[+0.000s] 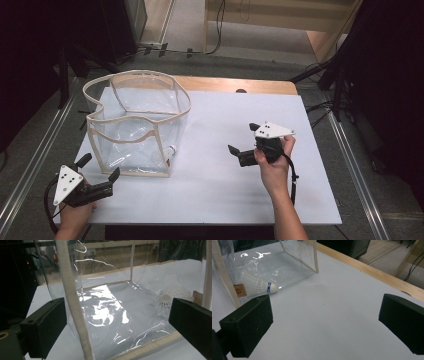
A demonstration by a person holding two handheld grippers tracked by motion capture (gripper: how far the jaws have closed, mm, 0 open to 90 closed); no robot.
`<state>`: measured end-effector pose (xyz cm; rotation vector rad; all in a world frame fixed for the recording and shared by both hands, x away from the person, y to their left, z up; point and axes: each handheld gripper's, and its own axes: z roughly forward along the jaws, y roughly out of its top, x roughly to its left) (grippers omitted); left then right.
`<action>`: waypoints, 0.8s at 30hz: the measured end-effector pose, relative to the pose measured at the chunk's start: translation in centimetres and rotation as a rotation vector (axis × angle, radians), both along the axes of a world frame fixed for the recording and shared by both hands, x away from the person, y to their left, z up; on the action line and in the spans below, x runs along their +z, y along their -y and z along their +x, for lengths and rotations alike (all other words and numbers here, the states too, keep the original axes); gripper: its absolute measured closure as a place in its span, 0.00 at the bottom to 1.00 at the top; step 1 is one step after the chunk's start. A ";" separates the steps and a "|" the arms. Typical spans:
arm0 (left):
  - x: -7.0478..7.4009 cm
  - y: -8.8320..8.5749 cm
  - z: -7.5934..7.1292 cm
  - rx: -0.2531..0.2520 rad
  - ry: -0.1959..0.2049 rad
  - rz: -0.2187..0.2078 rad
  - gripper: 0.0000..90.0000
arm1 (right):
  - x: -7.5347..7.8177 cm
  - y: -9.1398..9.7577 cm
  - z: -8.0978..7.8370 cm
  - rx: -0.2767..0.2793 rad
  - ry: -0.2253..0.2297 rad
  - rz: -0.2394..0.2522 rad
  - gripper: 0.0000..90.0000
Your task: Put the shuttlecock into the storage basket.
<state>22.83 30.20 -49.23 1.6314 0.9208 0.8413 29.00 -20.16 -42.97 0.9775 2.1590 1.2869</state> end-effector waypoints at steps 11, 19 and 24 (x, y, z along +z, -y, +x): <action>0.0 0.0 0.0 0.001 0.001 0.001 0.03 | -1.1 2.2 -0.9 -0.040 -0.002 0.010 0.00; 0.0 0.0 0.0 0.002 0.000 0.002 0.03 | -1.8 3.8 -1.5 -0.065 0.005 0.015 0.00; 0.0 0.0 0.0 0.003 0.000 0.001 0.03 | -2.3 4.8 -1.8 -0.090 -0.003 0.015 0.00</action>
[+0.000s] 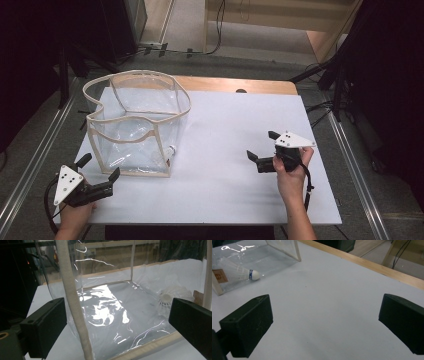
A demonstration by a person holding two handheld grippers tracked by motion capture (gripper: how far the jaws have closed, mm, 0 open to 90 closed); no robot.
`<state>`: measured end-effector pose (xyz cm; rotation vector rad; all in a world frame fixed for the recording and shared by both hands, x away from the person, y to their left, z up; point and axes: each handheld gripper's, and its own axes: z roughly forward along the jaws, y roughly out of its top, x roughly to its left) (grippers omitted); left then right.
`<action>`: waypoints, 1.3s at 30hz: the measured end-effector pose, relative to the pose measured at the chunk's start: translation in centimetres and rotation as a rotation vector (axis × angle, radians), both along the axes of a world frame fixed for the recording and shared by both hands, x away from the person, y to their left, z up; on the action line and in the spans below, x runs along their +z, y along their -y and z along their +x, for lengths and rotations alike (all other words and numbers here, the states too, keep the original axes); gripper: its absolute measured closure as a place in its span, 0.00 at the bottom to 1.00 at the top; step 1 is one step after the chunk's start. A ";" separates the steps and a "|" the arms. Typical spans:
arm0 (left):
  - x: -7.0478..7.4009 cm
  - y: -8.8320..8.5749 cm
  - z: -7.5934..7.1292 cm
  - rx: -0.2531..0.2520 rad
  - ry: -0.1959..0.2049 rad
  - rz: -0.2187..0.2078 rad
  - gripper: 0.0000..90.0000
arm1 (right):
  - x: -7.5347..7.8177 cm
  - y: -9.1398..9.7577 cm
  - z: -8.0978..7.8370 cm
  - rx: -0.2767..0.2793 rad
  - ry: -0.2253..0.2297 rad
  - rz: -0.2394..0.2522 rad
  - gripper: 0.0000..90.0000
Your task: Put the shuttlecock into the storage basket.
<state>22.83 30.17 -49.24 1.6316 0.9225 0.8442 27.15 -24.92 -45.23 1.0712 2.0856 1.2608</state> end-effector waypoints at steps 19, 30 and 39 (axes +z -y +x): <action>0.0 0.0 0.0 0.002 -0.002 0.003 0.03 | -1.3 3.8 -1.4 -0.085 -0.017 0.008 0.00; 0.0 0.1 0.0 0.004 -0.002 0.006 0.03 | -2.0 5.5 -2.3 -0.132 -0.030 0.007 0.00; 0.0 0.1 0.0 0.005 -0.002 0.006 0.03 | -2.9 6.9 -3.1 -0.162 -0.036 0.018 0.00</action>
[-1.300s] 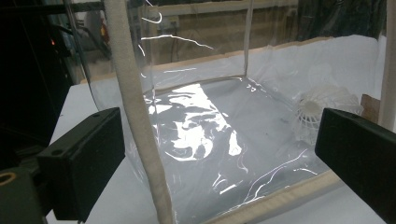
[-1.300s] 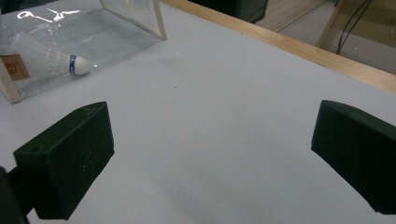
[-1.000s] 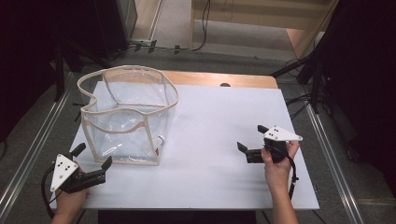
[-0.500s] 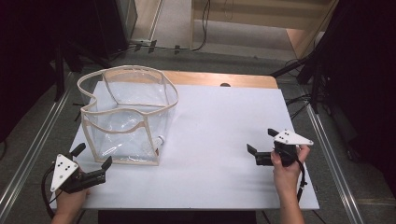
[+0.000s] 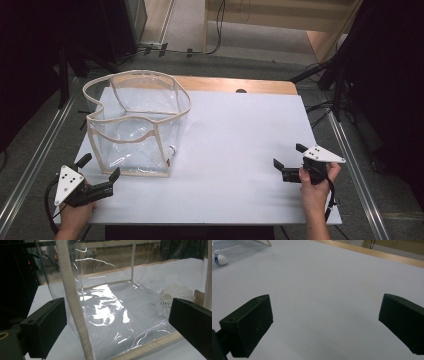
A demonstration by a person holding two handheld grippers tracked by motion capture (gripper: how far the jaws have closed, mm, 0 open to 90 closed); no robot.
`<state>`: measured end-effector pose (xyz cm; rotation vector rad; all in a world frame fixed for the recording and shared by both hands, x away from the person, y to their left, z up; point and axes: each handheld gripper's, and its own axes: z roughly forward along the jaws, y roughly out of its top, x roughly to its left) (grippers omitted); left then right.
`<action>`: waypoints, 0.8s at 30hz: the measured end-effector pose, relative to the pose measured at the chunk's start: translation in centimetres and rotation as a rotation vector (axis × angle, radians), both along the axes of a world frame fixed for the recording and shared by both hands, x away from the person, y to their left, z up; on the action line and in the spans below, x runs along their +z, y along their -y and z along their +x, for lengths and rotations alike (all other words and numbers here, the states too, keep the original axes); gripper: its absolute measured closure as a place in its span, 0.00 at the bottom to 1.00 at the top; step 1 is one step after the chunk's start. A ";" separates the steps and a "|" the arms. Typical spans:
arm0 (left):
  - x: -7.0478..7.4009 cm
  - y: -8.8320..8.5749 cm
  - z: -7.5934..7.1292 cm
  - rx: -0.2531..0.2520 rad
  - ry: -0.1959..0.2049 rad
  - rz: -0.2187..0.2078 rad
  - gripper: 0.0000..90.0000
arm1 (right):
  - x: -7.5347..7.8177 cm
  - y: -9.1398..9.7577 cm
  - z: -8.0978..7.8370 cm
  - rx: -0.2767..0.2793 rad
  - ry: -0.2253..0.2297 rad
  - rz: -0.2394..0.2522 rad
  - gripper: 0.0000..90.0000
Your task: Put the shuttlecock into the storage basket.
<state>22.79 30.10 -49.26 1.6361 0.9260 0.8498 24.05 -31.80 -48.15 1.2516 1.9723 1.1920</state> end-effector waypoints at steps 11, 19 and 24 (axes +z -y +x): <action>0.0 0.0 0.0 -0.001 0.001 0.000 0.03 | -1.0 1.5 -0.8 -0.034 0.005 0.024 0.00; 0.0 0.0 0.0 -0.002 0.001 0.000 0.03 | -1.6 3.3 -2.0 -0.046 0.024 0.057 0.00; 0.0 -0.1 0.0 -0.003 0.003 -0.003 0.03 | -1.8 4.2 -2.6 -0.066 0.021 0.074 0.00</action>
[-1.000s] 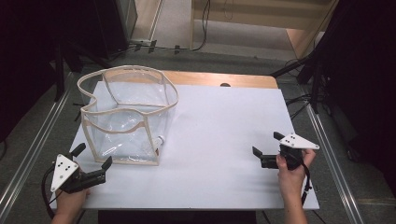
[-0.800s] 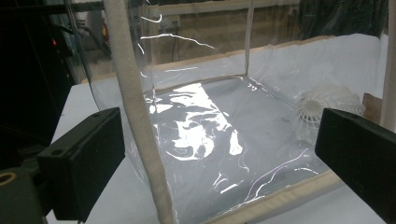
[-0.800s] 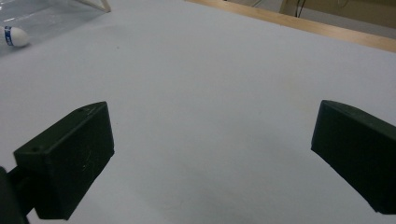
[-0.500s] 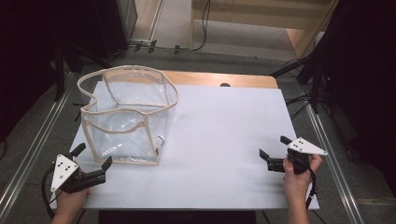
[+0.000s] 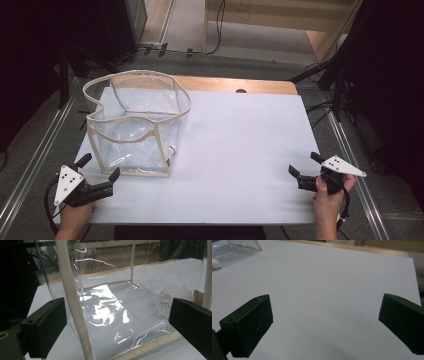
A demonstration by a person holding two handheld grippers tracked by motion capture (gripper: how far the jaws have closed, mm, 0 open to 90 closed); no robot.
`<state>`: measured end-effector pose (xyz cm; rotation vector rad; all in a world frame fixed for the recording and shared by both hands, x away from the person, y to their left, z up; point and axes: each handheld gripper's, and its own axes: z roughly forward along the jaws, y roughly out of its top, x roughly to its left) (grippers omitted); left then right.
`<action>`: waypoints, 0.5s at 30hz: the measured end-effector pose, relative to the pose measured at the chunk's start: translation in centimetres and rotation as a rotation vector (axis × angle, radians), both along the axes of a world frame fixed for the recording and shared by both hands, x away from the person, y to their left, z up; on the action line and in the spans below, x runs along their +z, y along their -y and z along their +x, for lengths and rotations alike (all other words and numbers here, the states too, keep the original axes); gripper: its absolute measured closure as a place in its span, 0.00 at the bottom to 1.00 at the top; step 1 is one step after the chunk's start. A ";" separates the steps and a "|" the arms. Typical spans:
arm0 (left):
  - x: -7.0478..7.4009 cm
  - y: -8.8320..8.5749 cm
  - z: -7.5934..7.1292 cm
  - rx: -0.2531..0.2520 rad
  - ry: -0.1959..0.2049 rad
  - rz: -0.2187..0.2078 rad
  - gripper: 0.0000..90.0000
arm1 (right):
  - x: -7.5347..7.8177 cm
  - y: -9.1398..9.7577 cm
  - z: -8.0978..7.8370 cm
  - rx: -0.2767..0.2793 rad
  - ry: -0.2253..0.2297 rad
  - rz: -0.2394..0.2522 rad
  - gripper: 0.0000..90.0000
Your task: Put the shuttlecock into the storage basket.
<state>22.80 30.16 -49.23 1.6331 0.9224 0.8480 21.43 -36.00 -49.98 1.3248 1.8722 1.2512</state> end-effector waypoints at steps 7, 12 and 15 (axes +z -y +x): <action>0.0 -0.1 0.0 0.001 -0.001 -0.005 0.03 | -0.4 1.0 -0.6 -0.009 0.010 0.001 0.00; 0.0 -0.2 0.0 0.005 -0.001 -0.014 0.03 | -0.7 1.8 -1.0 -0.015 0.015 0.018 0.00; 0.1 -0.2 0.0 0.010 0.001 -0.015 0.03 | -0.8 2.3 -1.3 -0.032 0.023 0.035 0.00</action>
